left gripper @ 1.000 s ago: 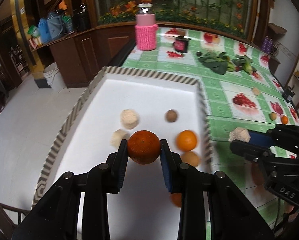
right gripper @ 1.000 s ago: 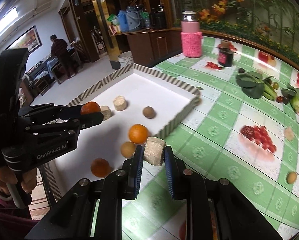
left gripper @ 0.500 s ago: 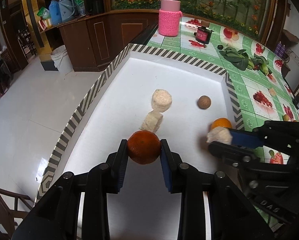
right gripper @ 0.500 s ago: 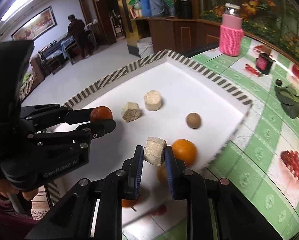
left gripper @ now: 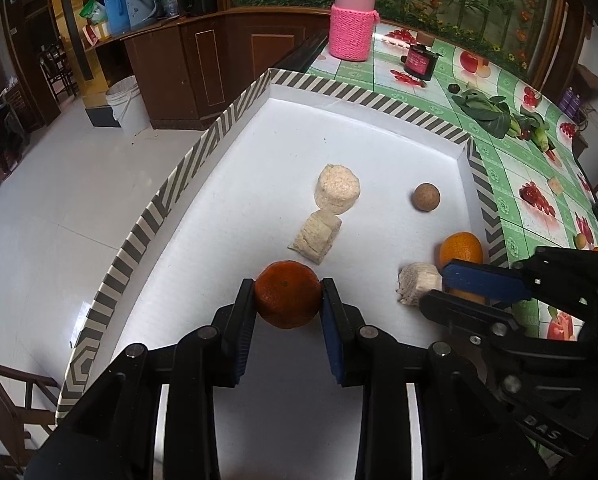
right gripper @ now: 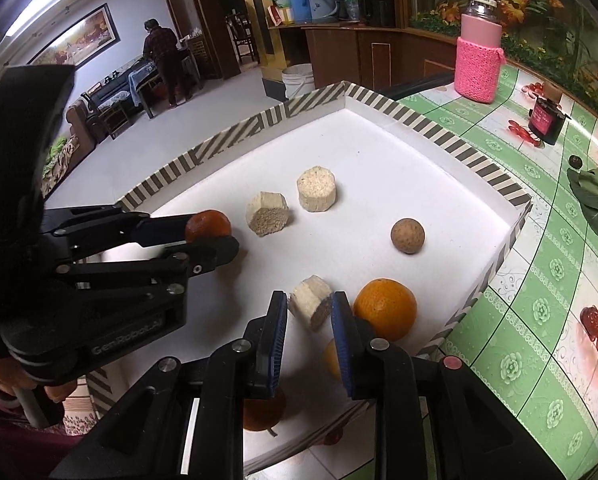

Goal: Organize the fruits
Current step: 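Carry block and orange over the white tray and open both tools, then grasp an orange with right tool while left tool grasps a brown kiwi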

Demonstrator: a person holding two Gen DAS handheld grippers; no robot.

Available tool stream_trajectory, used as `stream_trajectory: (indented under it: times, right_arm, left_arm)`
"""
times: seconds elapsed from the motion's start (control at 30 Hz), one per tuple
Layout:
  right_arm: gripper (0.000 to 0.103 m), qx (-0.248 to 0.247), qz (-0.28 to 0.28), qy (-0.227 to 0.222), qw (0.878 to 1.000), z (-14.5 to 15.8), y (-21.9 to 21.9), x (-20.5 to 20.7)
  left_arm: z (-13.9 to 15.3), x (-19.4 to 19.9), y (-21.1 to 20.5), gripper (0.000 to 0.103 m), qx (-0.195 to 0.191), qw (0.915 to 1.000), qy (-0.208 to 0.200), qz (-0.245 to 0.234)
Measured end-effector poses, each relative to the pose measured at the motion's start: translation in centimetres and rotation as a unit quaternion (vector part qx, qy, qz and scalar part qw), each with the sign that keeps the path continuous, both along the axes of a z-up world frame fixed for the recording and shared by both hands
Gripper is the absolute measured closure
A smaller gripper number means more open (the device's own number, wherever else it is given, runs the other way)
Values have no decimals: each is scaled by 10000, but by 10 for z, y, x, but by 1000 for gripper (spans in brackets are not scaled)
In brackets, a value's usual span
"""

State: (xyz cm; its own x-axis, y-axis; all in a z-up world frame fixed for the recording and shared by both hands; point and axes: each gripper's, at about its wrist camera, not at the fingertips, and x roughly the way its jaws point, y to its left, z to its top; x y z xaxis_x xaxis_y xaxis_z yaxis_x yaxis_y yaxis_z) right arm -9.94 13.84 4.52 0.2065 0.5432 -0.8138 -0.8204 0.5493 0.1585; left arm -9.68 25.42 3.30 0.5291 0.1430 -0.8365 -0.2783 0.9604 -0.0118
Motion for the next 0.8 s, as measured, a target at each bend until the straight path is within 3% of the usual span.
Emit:
stream_trajectory:
  times: [0.13,0.3,0.57,0.8]
  right_arm:
    - [71,142,-38,-63,9999,11,-8,-2]
    - [61,272,-180,-113,9994,21,-23,-4]
    - [43,456,-570,-88,9973,28,-59,0]
    - [30,498,-1099,-88,9927,30,-110,5]
  left_arm:
    - [0,0,1,72,-16,10000,23,68]
    - [7,-4,-1,37,135,9997,-147,149]
    - [24,-6,-20,35,377,9985,-396,87]
    - [32,1,-57,32,74,9981,-535,-305]
